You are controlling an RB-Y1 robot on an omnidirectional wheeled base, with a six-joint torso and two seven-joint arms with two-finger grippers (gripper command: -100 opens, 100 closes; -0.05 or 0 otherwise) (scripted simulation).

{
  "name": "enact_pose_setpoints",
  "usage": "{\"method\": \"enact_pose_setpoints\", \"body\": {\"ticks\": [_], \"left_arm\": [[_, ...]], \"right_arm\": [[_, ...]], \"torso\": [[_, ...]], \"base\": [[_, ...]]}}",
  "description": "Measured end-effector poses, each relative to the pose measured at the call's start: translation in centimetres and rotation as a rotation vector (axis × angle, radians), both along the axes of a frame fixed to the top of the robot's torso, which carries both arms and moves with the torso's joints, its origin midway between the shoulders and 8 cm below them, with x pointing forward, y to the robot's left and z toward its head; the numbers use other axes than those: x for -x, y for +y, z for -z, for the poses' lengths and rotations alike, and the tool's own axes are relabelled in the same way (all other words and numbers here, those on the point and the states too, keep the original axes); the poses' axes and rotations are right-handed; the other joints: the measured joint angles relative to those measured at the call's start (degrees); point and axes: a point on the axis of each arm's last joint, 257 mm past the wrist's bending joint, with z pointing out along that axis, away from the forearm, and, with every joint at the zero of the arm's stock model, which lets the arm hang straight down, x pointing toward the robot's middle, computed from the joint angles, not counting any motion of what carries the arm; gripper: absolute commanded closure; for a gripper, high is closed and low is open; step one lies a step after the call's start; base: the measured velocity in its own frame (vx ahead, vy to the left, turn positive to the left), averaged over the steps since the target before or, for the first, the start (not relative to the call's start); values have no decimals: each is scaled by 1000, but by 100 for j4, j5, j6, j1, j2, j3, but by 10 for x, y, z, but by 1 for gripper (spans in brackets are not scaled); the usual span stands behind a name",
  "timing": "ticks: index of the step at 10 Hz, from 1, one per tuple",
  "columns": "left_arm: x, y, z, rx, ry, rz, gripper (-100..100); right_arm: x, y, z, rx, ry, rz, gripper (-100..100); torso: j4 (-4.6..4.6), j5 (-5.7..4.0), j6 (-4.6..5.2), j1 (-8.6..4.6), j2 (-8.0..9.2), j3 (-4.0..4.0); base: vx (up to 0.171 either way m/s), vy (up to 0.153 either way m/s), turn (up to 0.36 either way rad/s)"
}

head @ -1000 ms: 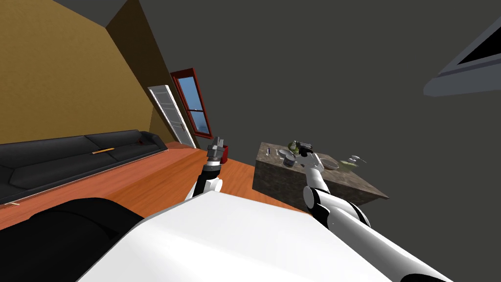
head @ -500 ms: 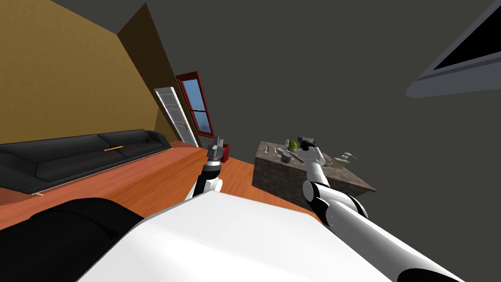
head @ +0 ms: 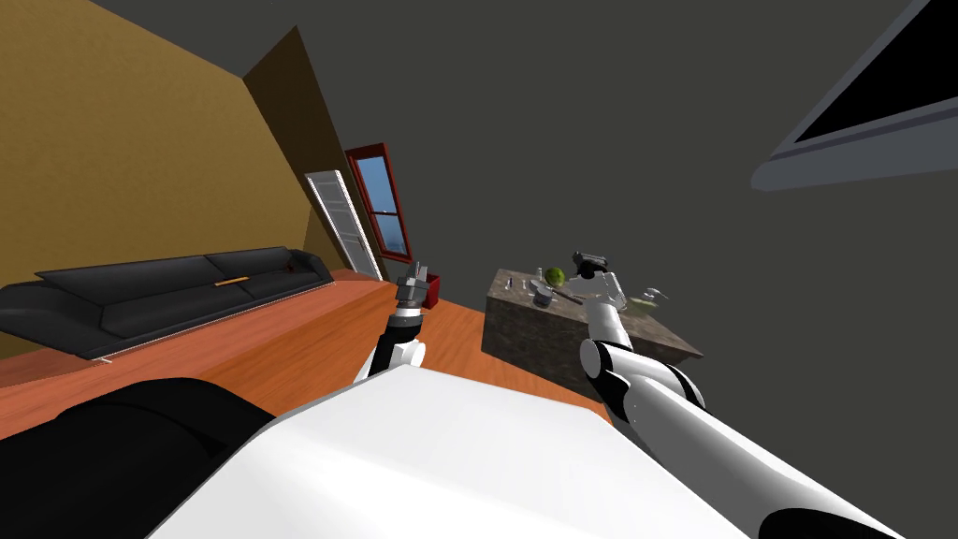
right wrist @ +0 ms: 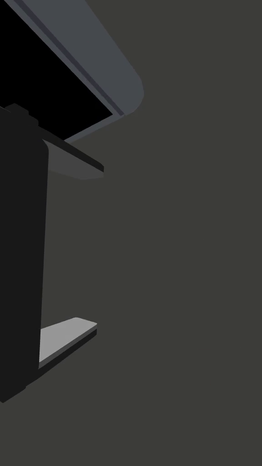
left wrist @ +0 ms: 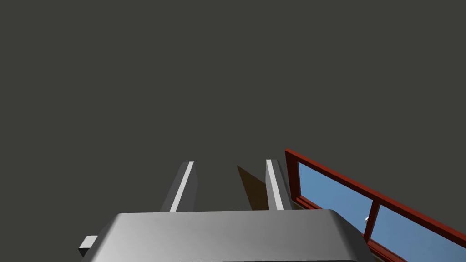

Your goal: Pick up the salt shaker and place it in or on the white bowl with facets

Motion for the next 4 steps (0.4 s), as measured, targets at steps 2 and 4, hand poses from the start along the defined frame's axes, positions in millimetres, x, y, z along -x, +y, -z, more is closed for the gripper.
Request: {"method": "enact_pose_setpoints", "body": {"ticks": [2, 4], "left_arm": [[0, 0, 0, 0, 0, 0, 0], [0, 0, 0, 0, 0, 0, 0]], "right_arm": [[0, 0, 0, 0, 0, 0, 0], [0, 0, 0, 0, 0, 0, 0]], "torso": [[-4, 1, -1, 3, -13, -8], [-4, 1, -1, 4, -16, -10]], "base": [[0, 0, 0], [0, 0, 0]]}}
